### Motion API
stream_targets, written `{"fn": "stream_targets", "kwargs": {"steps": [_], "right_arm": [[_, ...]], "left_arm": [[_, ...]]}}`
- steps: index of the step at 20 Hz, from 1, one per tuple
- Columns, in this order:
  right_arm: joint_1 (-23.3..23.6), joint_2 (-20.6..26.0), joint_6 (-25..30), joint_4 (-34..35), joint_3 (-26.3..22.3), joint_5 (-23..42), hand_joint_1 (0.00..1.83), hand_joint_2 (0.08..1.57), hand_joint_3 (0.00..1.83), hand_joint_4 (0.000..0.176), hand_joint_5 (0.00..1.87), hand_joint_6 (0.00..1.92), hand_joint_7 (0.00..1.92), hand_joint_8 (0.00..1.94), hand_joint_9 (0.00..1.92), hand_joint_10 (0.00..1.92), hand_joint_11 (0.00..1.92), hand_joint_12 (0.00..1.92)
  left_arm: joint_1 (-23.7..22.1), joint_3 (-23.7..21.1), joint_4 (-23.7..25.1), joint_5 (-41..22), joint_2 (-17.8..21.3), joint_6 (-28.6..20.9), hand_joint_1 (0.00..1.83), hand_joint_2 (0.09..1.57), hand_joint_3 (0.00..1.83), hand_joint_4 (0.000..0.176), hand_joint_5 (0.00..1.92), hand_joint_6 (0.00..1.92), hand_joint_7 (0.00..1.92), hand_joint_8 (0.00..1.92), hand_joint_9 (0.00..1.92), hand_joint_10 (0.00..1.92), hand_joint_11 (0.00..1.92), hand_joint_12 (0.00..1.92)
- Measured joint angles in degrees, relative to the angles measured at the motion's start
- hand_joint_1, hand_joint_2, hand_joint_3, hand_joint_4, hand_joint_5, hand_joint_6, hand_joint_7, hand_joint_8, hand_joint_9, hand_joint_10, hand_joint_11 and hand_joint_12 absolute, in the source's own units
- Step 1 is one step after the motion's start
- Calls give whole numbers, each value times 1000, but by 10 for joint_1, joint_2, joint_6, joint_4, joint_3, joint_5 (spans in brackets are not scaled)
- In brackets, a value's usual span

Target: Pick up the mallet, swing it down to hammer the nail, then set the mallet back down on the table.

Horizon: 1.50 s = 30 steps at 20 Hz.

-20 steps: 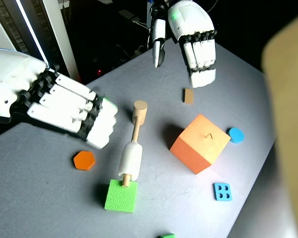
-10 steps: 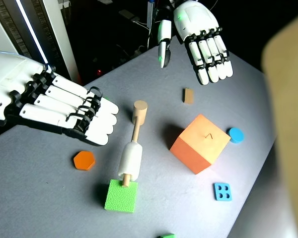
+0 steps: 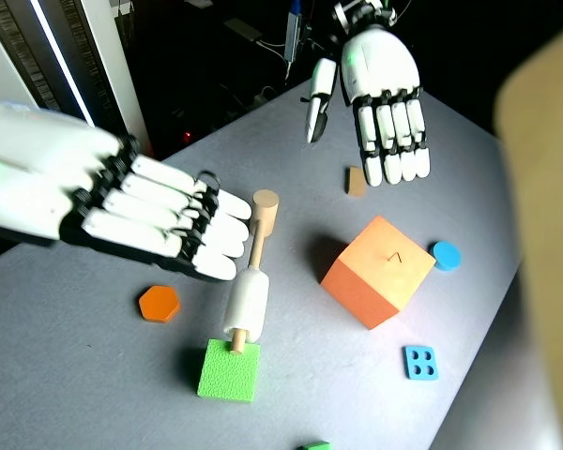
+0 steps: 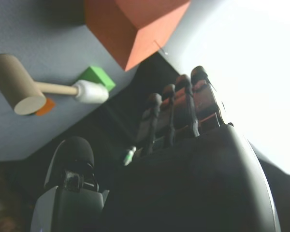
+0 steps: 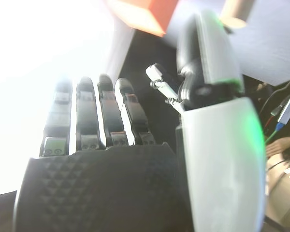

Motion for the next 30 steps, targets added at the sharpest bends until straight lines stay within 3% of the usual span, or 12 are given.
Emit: {"fn": "stream_targets", "kwargs": {"steps": [2,6,11,13,16,19,21,24,28,29,30], "right_arm": [[24,-19,-93,83,4,-9,1172,990,0,0,84,5,78,4,64,10,0,406],[37,-76,-358,323,13,-15,1284,959,0,0,97,5,106,6,76,6,0,404],[67,-134,-594,584,50,45,1312,959,0,0,112,6,104,1,83,2,0,458],[73,-149,-647,653,60,69,1339,969,3,0,129,9,113,3,89,3,0,488],[79,-167,-651,658,73,85,1363,944,0,0,136,5,106,0,92,1,0,511],[75,-181,-651,657,78,97,1378,957,1,0,111,2,84,2,65,3,0,452],[71,-181,-651,618,78,84,1395,947,0,0,122,2,89,3,73,2,0,486],[73,-153,-533,423,88,-33,1370,950,0,0,102,0,67,0,64,1,0,489],[79,-143,-467,416,127,-188,1371,941,0,0,124,3,64,2,48,2,0,469],[80,-140,-479,455,139,-223,1365,932,0,0,99,2,51,1,48,1,0,518],[77,-132,-569,577,156,-267,1378,932,0,0,92,1,43,0,37,1,0,499]], "left_arm": [[7,12,4,-5,-12,-14,0,1317,3,0,51,14,30,11,16,6,38,32],[14,31,-2,-11,-37,-15,0,1313,0,0,29,2,20,3,6,0,24,33],[10,43,-45,-5,-53,32,0,1311,0,0,30,9,14,6,0,0,11,35],[6,52,-49,-4,-59,33,0,1320,0,0,50,4,40,3,29,2,2,152],[0,60,-49,-5,-75,36,0,1311,0,0,22,0,15,0,0,0,0,88],[0,62,-47,-4,-83,39,0,1312,0,0,32,2,27,1,12,2,0,151],[0,65,-44,-4,-89,43,0,1316,1,0,35,3,36,5,18,5,0,150],[-1,77,-37,0,-98,44,0,1307,0,0,34,2,32,2,18,4,0,152],[-1,80,-32,1,-101,47,0,1307,0,0,32,1,21,1,6,0,0,78],[-1,80,-33,1,-101,48,0,1307,0,0,33,0,26,1,12,1,0,116],[-1,81,-33,0,-101,49,0,1312,1,0,22,0,25,0,12,1,0,107]]}}
